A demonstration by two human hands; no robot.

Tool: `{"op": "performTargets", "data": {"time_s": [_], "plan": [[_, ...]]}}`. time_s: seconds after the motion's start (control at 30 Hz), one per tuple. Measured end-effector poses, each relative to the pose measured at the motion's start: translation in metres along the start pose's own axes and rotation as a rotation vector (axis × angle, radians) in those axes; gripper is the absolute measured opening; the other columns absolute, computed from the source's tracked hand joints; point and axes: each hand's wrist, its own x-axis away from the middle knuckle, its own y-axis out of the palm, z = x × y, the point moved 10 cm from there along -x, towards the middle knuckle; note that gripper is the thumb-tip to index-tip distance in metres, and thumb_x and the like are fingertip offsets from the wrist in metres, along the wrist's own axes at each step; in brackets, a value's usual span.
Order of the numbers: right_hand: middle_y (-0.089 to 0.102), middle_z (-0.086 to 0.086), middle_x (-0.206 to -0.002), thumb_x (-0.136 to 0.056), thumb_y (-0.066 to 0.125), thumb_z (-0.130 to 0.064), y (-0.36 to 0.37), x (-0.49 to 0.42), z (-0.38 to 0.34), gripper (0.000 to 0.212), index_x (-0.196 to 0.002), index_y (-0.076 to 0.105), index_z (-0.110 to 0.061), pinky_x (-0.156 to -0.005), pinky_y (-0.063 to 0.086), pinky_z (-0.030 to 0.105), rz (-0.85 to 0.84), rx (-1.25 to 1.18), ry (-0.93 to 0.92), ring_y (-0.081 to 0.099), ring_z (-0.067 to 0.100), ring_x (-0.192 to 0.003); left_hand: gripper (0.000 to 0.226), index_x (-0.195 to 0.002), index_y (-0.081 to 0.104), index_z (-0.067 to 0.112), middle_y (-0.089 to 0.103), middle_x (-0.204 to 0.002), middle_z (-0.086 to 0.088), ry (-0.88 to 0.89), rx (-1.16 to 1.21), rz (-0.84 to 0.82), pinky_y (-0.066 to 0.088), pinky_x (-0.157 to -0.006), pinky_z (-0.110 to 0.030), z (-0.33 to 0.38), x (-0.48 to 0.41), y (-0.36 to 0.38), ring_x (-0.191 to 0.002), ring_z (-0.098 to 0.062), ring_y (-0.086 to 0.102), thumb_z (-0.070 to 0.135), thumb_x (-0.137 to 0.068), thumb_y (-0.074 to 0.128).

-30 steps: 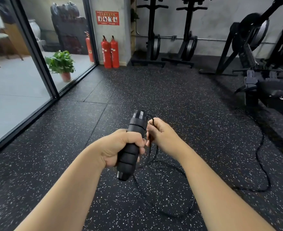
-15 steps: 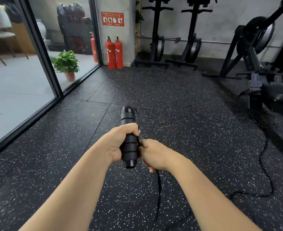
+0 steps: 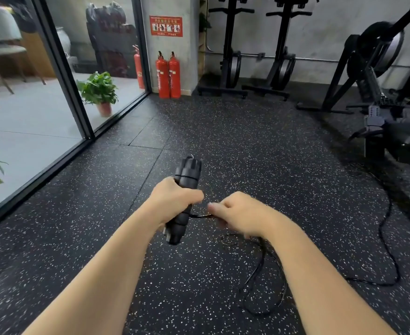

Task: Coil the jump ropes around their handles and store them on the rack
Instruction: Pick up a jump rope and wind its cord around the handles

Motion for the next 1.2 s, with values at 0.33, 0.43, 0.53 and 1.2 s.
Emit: {"op": "performTargets", "data": {"time_s": [0.33, 0.43, 0.53, 1.2], "plan": [[0.044, -0.002, -0.048, -0.097, 0.044, -0.048, -0.089, 0.033, -0.012, 0.058, -0.05, 0.037, -0.014, -0.052, 0.035, 0.026, 0.593, 0.364, -0.09, 0.044, 0.019, -0.048, 0.074, -0.091, 0.05, 0.031, 0.064, -0.119, 0.018, 0.131, -0.717, -0.159, 0.05, -0.079, -0.023, -0.002, 0.007, 0.018, -0.087, 0.002, 0.059, 0.075, -0.041, 0.083], [0.036, -0.002, -0.045, -0.097, 0.044, -0.046, -0.093, 0.043, -0.035, 0.059, -0.05, 0.032, -0.013, -0.047, 0.025, 0.026, 0.691, 0.45, -0.219, 0.035, 0.015, -0.045, 0.082, -0.096, 0.044, 0.024, 0.055, -0.086, 0.015, 0.114, -1.013, -0.091, 0.044, -0.067, -0.031, -0.003, 0.004, 0.022, -0.084, -0.016, 0.059, 0.076, -0.044, 0.082], [0.034, -0.001, -0.045, -0.097, 0.045, -0.047, -0.089, 0.043, -0.043, 0.06, -0.049, 0.031, -0.013, -0.046, 0.023, 0.028, 0.722, 0.46, -0.278, 0.032, 0.014, -0.045, 0.07, -0.101, 0.044, 0.025, 0.056, -0.087, 0.012, 0.3, -1.213, -0.125, 0.043, -0.065, -0.03, 0.013, 0.015, 0.048, -0.084, -0.017, 0.059, 0.064, -0.055, 0.08], [0.044, 0.0, -0.066, -0.101, 0.037, -0.015, 0.0, -0.006, 0.042, 0.026, -0.094, 0.06, -0.005, -0.045, 0.027, 0.018, 0.136, -0.333, 0.155, 0.042, 0.012, -0.053, 0.041, -0.092, 0.046, 0.031, 0.061, -0.078, 0.011, 0.388, -0.67, 0.056, 0.048, -0.066, -0.028, 0.046, 0.04, 0.036, -0.071, -0.008, 0.06, 0.043, -0.065, 0.075]]}}
